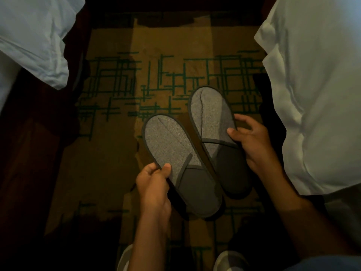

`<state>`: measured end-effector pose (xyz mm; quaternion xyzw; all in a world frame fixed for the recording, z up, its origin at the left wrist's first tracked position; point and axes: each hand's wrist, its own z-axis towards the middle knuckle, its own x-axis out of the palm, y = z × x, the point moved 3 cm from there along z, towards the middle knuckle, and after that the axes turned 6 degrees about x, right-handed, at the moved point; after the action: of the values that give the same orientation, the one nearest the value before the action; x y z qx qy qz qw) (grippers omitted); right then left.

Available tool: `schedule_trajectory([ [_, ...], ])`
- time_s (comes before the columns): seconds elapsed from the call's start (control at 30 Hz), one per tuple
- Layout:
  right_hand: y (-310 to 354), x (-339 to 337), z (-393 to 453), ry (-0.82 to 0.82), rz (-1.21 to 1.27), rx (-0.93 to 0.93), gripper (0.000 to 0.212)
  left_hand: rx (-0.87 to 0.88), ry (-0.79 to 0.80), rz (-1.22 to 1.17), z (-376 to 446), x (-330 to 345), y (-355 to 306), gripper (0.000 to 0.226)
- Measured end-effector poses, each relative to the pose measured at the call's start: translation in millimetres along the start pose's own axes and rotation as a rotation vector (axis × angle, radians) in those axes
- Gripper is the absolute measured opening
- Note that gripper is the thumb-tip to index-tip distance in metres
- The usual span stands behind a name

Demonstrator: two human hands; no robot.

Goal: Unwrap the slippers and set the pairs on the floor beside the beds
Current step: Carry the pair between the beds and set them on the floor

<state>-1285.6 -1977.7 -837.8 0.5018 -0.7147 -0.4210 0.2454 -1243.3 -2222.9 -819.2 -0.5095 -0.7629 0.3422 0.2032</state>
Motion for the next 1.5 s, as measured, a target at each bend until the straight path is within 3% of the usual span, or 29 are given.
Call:
schedule_trajectory([
  [0.13,4.5,7.7,17.1,0.060,-0.094,-0.018,0.040,-0.044,-0.079,0.027,-0.5,-2.7,17.0,0.021],
  [0.27,14.4,22.0,34.3,0.097,-0.234,-0.092,0.044,-0.155,-0.146,-0.090,-6.6,-1.3,35.6,0.028],
  [0.4,24.8,39.4,49.5,0.165,-0.389,-0.163,0.044,-0.272,-0.239,-0.180,-13.8,3.0,56.6,0.020],
  [0.6,34.9,66.1,62.8,0.281,-0.589,-0.260,0.037,-0.275,-0.337,-0.285,-21.9,16.6,71.6,0.034],
  [0.77,32.0,91.3,66.7,0.402,-0.734,-0.295,0.036,-0.312,-0.323,-0.350,-25.4,27.5,81.8,0.015],
  [0.83,30.4,101.4,67.2,0.440,-0.780,-0.306,0.034,-0.317,-0.310,-0.377,-26.1,30.4,83.2,0.019],
  [0.97,27.1,117.8,66.6,0.462,-0.818,-0.307,0.032,-0.304,-0.337,-0.347,-26.6,29.3,87.3,0.052],
  [1.1,21.4,125.4,63.1,0.401,-0.907,-0.392,0.031,-0.323,-0.317,-0.306,-29.3,30.2,83.7,0.011],
  [1.27,15.1,125.5,56.4,0.368,-0.946,-0.490,0.041,-0.392,-0.285,-0.282,-27.3,23.0,81.1,0.015],
  [1.37,12.1,125.3,54.2,0.420,-0.984,-0.515,0.061,-0.366,-0.290,-0.284,-26.8,19.6,79.6,0.011],
  [1.5,6.2,128.5,51.3,0.441,-1.103,-0.553,0.066,-0.313,-0.291,-0.295,-26.9,17.2,82.4,0.013],
])
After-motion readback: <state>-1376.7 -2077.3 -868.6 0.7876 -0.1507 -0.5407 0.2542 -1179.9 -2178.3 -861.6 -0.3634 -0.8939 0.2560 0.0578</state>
